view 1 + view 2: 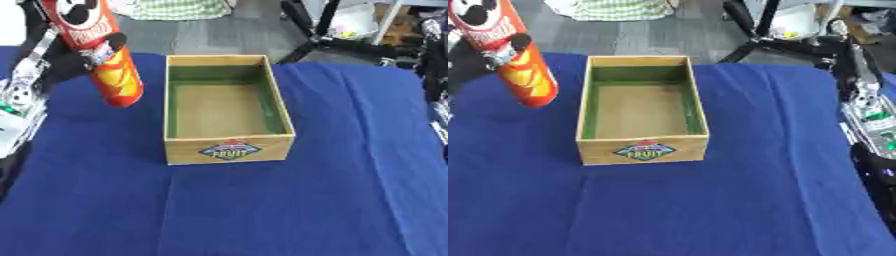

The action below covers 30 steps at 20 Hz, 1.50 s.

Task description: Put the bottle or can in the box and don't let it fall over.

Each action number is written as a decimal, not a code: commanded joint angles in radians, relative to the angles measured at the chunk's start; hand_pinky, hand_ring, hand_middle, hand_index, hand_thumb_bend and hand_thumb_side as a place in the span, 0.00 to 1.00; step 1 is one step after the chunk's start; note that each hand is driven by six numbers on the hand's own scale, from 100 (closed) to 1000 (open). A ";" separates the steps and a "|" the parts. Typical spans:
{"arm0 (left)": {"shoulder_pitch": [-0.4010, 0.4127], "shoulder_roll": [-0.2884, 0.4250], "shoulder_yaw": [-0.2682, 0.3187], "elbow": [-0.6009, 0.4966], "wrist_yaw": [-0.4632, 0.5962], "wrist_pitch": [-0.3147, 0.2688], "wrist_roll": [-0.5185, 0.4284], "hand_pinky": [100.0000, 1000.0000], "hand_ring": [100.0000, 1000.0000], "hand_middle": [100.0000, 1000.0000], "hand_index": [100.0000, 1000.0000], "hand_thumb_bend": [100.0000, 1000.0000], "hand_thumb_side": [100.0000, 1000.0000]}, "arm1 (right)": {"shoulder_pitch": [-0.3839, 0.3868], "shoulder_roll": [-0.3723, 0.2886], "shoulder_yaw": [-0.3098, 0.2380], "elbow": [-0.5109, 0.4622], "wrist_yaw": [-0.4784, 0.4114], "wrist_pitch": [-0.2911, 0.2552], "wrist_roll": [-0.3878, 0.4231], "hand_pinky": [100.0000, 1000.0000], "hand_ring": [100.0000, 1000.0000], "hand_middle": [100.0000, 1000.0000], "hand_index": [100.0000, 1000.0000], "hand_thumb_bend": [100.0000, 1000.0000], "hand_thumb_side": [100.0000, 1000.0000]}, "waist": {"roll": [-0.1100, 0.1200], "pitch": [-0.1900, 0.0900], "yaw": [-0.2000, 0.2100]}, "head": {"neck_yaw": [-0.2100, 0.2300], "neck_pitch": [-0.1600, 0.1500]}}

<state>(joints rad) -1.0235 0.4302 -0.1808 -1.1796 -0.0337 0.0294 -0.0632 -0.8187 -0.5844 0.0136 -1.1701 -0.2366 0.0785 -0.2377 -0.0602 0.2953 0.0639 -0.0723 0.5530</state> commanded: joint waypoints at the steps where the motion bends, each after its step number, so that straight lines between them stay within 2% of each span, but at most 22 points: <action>1: -0.043 -0.013 -0.004 -0.013 -0.012 0.001 -0.007 0.81 0.81 0.63 0.43 0.29 0.45 | -0.019 -0.019 -0.002 -0.024 0.013 -0.003 0.007 0.77 0.78 0.81 0.92 0.00 1.00 | 0.006 -0.031 -0.007 | -0.012 0.008; 9: -0.090 -0.069 -0.017 -0.014 -0.022 0.001 -0.012 0.81 0.81 0.62 0.43 0.28 0.46 | -0.024 -0.002 0.006 -0.035 0.030 -0.001 0.026 0.77 0.78 0.80 0.91 0.00 0.96 | 0.019 -0.023 -0.030 | -0.007 0.007; 15: -0.109 -0.095 -0.013 0.010 -0.035 -0.005 -0.005 0.81 0.81 0.62 0.43 0.28 0.46 | -0.032 0.011 0.015 -0.049 0.042 0.003 0.042 0.77 0.78 0.80 0.91 0.00 0.98 | 0.027 -0.012 -0.048 | 0.002 -0.002; 16: -0.111 -0.098 -0.012 0.015 -0.038 -0.006 -0.003 0.81 0.81 0.62 0.43 0.30 0.43 | -0.034 0.013 0.016 -0.051 0.043 0.003 0.043 0.77 0.78 0.80 0.91 0.00 0.98 | 0.028 -0.009 -0.052 | 0.004 -0.005; 17: -0.113 -0.103 -0.010 0.021 -0.040 -0.007 0.000 0.81 0.81 0.62 0.43 0.28 0.46 | -0.036 0.015 0.018 -0.053 0.043 0.004 0.044 0.77 0.78 0.80 0.91 0.00 0.98 | 0.028 -0.005 -0.057 | 0.006 -0.008; 22: -0.118 -0.116 -0.009 0.043 -0.057 -0.019 0.010 0.81 0.81 0.63 0.46 0.31 0.47 | -0.048 0.023 0.022 -0.059 0.043 0.006 0.048 0.77 0.78 0.80 0.91 0.00 0.99 | 0.029 0.009 -0.076 | 0.013 -0.021; 24: -0.119 -0.118 -0.010 0.047 -0.065 -0.024 0.011 0.82 0.82 0.64 0.50 0.34 0.48 | -0.051 0.025 0.023 -0.060 0.042 0.006 0.049 0.77 0.78 0.80 0.91 0.00 1.00 | 0.029 0.013 -0.080 | 0.014 -0.024; 26: -0.120 -0.118 -0.013 0.049 -0.078 -0.030 0.011 0.83 0.83 0.69 0.71 0.45 0.51 | -0.053 0.027 0.025 -0.060 0.041 0.007 0.050 0.77 0.78 0.80 0.91 0.00 1.00 | 0.030 0.015 -0.082 | 0.014 -0.026; 27: -0.119 -0.117 -0.014 0.050 -0.089 -0.033 0.010 0.83 0.84 0.72 0.85 0.51 0.52 | -0.053 0.028 0.026 -0.060 0.041 0.008 0.050 0.77 0.78 0.80 0.91 0.00 1.00 | 0.030 0.016 -0.082 | 0.013 -0.027; 28: -0.119 -0.116 -0.015 0.051 -0.103 -0.037 0.009 0.83 0.84 0.72 0.86 0.52 0.52 | -0.054 0.029 0.026 -0.060 0.041 0.008 0.051 0.77 0.78 0.80 0.91 0.00 1.00 | 0.031 0.016 -0.083 | 0.013 -0.028; 29: -0.118 -0.115 -0.016 0.053 -0.119 -0.040 0.006 0.85 0.86 0.75 0.96 0.58 0.55 | -0.054 0.029 0.027 -0.060 0.041 0.008 0.051 0.77 0.78 0.80 0.91 0.00 1.00 | 0.031 0.017 -0.082 | 0.013 -0.028; 30: -0.117 -0.115 -0.017 0.056 -0.137 -0.043 0.001 0.85 0.86 0.75 0.97 0.60 0.55 | -0.054 0.029 0.027 -0.061 0.041 0.008 0.051 0.77 0.78 0.80 0.91 0.00 1.00 | 0.031 0.017 -0.082 | 0.013 -0.029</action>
<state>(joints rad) -1.1138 0.3062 -0.2001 -1.1131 -0.1509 -0.0058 -0.0597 -0.8534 -0.5371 0.0442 -1.2065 -0.1987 0.0877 -0.1893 -0.0295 0.3332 -0.0167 -0.0626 0.5408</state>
